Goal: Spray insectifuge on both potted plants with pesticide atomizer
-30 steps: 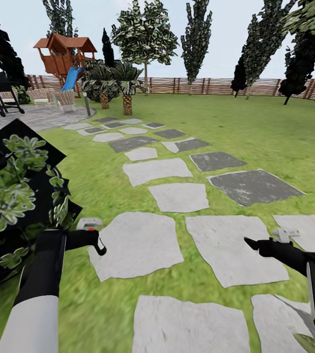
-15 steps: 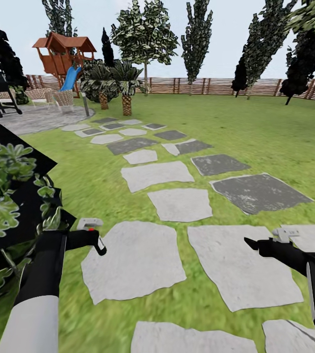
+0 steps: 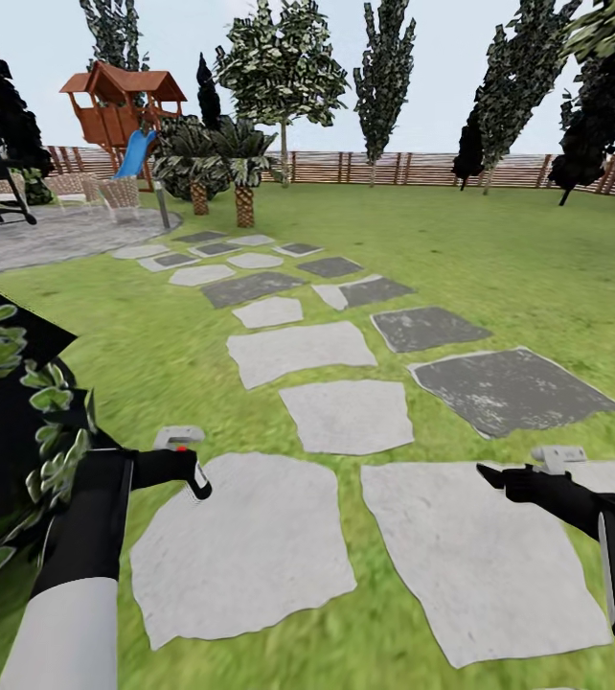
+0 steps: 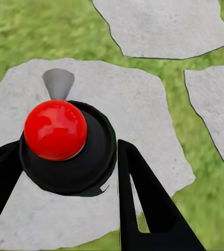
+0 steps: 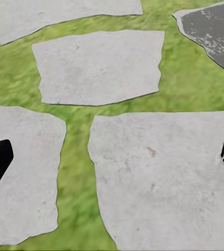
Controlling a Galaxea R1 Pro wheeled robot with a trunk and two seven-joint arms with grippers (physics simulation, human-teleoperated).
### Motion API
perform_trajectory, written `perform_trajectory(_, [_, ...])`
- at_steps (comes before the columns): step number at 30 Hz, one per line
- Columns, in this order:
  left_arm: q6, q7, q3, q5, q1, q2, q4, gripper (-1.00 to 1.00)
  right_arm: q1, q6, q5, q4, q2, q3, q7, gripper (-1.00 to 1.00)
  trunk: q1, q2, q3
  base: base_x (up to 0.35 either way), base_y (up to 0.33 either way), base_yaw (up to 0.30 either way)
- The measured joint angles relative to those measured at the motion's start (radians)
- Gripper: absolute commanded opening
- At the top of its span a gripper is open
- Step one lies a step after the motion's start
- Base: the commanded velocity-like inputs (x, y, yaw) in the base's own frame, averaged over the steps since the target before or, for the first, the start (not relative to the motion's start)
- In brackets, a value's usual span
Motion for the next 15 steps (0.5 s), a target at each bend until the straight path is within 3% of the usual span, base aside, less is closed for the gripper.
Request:
perform_trajectory(7, [0.0,0.0,0.0,0.0,0.0,-0.002,0.0,-1.0,0.0,0.0,0.0,0.0,-0.001,-0.001,0.0,1.0,0.0,0.0,0.0,0.326,-0.185,0.0])
perform_trajectory(15, [0.0,0.0,0.001,0.0,-0.001,-0.002,0.0,-1.0,0.0,0.0,0.0,0.0,-0.002,-0.002,0.0,1.0,0.0,0.0,0.0,0.333,-0.026,0.0])
